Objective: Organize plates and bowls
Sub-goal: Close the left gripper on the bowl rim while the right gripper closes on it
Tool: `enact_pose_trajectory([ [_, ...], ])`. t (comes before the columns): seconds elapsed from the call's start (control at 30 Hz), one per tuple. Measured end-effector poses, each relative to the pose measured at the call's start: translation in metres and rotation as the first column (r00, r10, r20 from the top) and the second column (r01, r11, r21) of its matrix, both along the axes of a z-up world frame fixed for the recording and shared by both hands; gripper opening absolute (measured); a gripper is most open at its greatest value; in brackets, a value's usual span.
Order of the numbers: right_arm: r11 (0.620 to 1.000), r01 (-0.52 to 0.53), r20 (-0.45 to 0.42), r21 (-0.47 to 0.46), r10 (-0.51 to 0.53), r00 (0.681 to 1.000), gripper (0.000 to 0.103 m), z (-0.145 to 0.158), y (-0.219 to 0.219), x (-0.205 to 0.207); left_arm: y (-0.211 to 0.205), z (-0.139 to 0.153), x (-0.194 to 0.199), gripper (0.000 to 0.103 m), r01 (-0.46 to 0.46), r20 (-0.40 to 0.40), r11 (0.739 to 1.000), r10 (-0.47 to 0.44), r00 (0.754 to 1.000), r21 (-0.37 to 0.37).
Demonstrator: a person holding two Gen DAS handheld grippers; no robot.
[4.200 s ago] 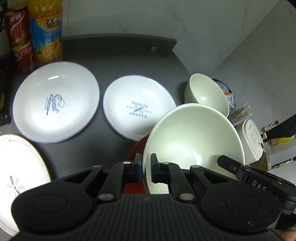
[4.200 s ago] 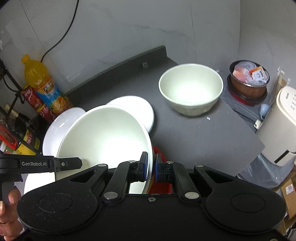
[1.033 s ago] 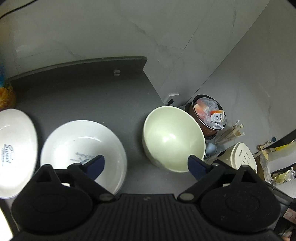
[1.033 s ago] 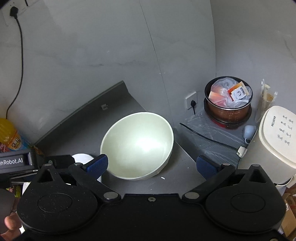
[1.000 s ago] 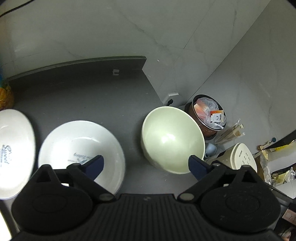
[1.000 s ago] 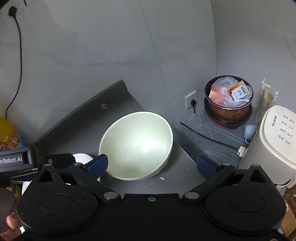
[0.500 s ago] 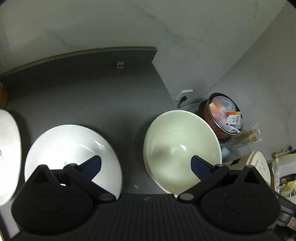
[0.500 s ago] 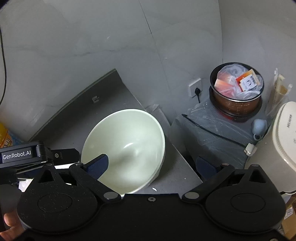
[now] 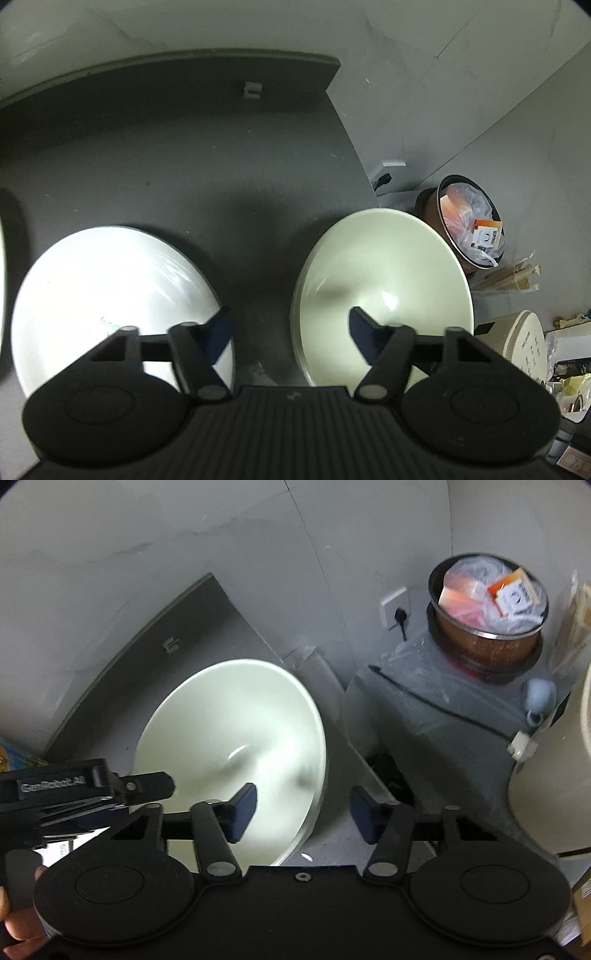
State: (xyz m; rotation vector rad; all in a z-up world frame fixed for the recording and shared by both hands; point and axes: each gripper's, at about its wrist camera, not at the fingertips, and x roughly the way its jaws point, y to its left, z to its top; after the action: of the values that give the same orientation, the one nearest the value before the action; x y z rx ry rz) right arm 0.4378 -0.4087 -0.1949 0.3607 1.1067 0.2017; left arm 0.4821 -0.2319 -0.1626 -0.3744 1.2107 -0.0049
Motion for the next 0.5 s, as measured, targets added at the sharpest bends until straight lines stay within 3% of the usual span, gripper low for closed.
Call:
enact_pose_trajectory([
  [0.13, 1.0, -0.001, -0.034, 0.015, 0.002, 0.999, 0.027, -0.007, 0.0, 0.003, -0.004, -0.011, 0.006, 0.037, 0.011, -0.027, 1.0, -0.011, 1.0, -0.011],
  [0.2, 1.0, 0.001, -0.055, 0.014, 0.0, 0.998, 0.021, -0.011, 0.0, 0.004, -0.004, -0.018, 0.008, 0.022, 0.012, -0.052, 1.0, -0.012, 0.999, -0.007],
  [0.3, 1.0, -0.003, -0.055, 0.007, 0.003, 0.998, 0.018, -0.011, 0.001, 0.002, -0.008, -0.022, 0.009, 0.01, 0.037, -0.053, 0.999, -0.038, 0.998, -0.019],
  [0.5, 1.0, 0.017, -0.028, 0.003, -0.016, 0.999, 0.018, -0.004, -0.002, -0.006, -0.012, -0.02, 0.005, 0.008, 0.069, -0.046, 0.998, -0.069, 0.997, -0.005],
])
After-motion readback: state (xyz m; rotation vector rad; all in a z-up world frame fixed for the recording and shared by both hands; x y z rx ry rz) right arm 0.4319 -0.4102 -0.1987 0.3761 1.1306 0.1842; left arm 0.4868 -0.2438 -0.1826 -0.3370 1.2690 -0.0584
